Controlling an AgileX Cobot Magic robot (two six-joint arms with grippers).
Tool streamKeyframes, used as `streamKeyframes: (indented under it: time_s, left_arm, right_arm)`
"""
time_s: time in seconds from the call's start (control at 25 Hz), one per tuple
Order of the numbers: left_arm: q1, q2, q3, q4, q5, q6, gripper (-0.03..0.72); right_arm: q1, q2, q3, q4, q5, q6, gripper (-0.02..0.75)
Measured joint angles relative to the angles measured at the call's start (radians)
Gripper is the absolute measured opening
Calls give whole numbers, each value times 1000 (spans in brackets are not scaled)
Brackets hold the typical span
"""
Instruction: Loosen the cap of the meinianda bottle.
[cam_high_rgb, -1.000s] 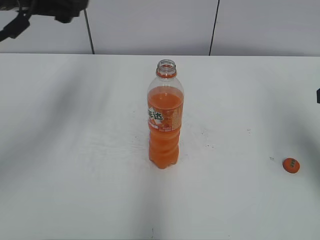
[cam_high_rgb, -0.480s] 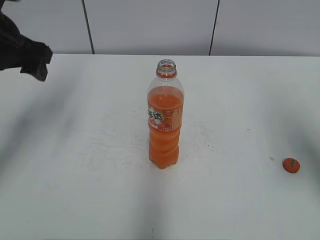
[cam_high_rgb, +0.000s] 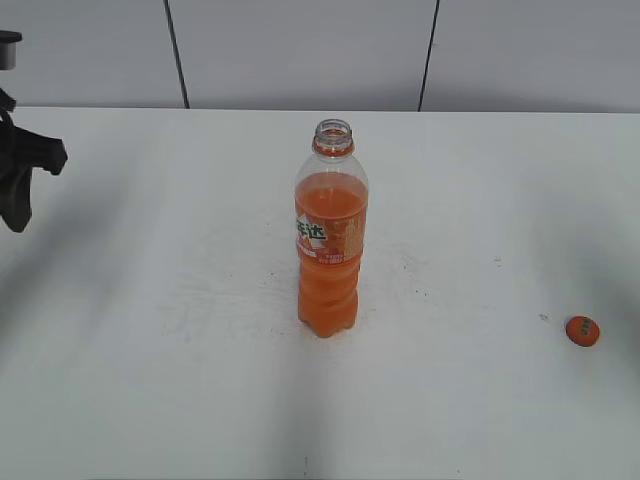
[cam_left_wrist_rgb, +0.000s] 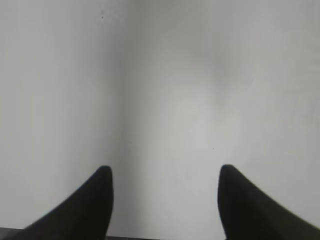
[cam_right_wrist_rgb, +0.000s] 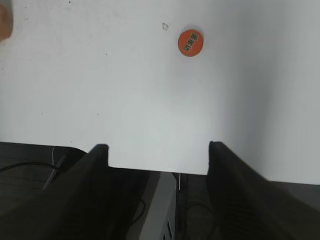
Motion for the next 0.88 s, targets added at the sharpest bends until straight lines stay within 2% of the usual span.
streamKeyframes:
  time_s: [0.24,0.48,0.64,0.76,0.88]
  left_arm:
    - [1,-17,4,-38,21,1,316]
    - [1,-150,64,-48,23,1,253]
    - [1,-276,114,-49,23,10,246]
    - [1,-386,164,-52,24,90,246]
    - [1,-507,226,-51,24,122,246]
  right_arm:
    - [0,-4,-16,-13,84,8,463]
    - [0,-79,-16,-13,87,16,463]
    - [0,-179,-16,-15,87,19,463]
    - [0,-264,-10,-16,89,27,463]
    - [0,-384,38,-17,89,38,463]
